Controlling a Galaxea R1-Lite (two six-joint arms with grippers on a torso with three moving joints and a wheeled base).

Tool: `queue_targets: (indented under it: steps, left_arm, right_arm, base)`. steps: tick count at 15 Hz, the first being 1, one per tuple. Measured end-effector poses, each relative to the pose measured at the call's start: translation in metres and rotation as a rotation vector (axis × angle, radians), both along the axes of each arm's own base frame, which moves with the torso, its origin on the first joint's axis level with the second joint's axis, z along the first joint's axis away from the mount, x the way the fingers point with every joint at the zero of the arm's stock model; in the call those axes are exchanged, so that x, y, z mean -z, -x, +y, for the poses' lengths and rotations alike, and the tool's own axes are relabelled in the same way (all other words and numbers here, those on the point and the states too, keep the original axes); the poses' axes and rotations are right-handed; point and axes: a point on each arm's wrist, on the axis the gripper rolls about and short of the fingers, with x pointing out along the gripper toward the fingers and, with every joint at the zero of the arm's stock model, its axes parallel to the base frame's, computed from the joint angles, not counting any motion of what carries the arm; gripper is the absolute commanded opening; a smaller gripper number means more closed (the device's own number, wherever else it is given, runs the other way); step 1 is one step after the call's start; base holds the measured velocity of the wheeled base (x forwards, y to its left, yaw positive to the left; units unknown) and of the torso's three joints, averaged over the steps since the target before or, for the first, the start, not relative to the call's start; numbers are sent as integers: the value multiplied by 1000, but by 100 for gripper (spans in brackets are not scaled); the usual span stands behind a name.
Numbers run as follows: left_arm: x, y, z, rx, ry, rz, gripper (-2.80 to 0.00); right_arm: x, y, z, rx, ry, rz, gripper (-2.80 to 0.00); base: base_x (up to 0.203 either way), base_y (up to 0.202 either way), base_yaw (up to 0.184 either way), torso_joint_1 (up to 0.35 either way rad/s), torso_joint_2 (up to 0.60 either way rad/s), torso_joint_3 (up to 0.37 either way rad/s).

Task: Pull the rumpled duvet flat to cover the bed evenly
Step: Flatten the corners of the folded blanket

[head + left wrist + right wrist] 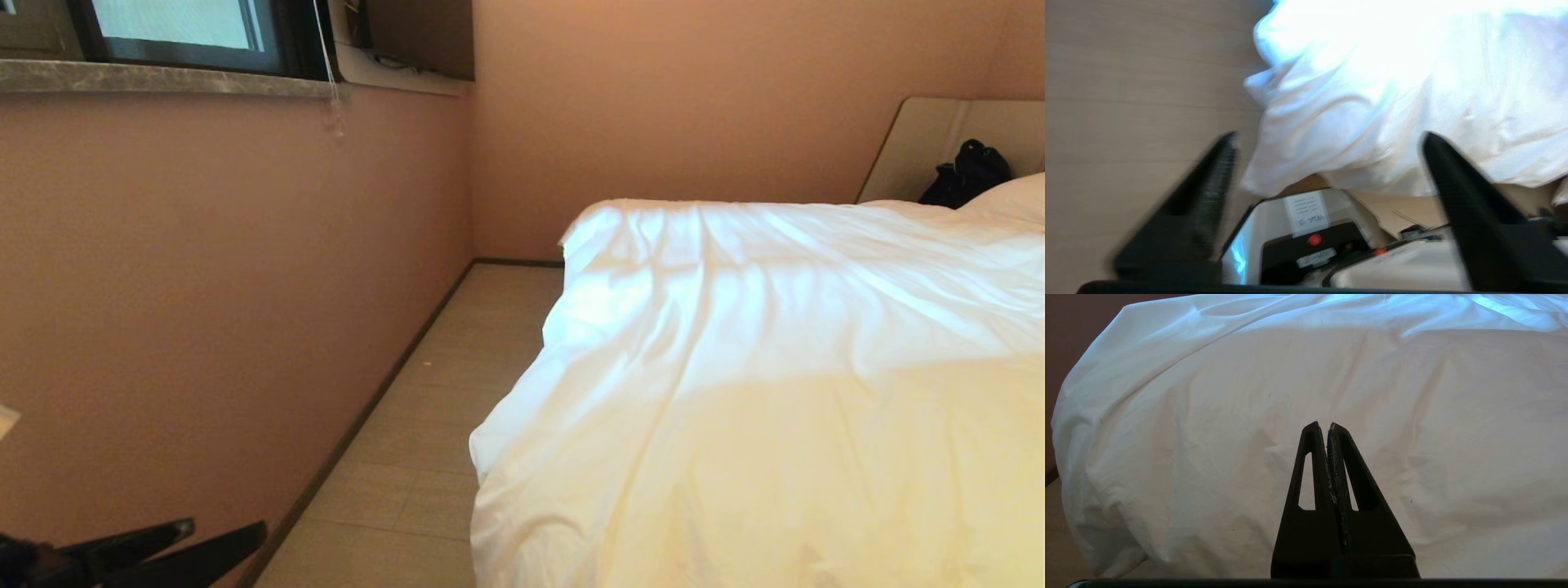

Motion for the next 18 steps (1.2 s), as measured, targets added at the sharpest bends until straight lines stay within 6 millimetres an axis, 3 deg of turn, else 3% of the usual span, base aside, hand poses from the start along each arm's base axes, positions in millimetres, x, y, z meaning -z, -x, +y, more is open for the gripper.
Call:
queue_targets:
  steps: [3, 7, 15, 18]
  left_arm:
    - [-13, -44, -20, 34, 1, 33, -280]
    - [-14, -98, -44, 43, -3, 45, -280]
    - [20, -231, -104, 118, -54, 51, -280]
    - [34, -272, -122, 148, -77, 31, -280]
  right_arm:
    - [0, 0, 0, 0, 0, 0, -280]
    - [0, 0, 0, 0, 0, 0, -280]
    - [0, 0, 0, 0, -1, 0, -280]
    - [0, 0, 0, 0, 0, 0, -280]
  base:
    - [0, 0, 0, 0, 0, 0]
    - [0, 0, 0, 0, 0, 0]
    - [0, 0, 0, 0, 0, 0]
    - [0, 0, 0, 0, 0, 0]
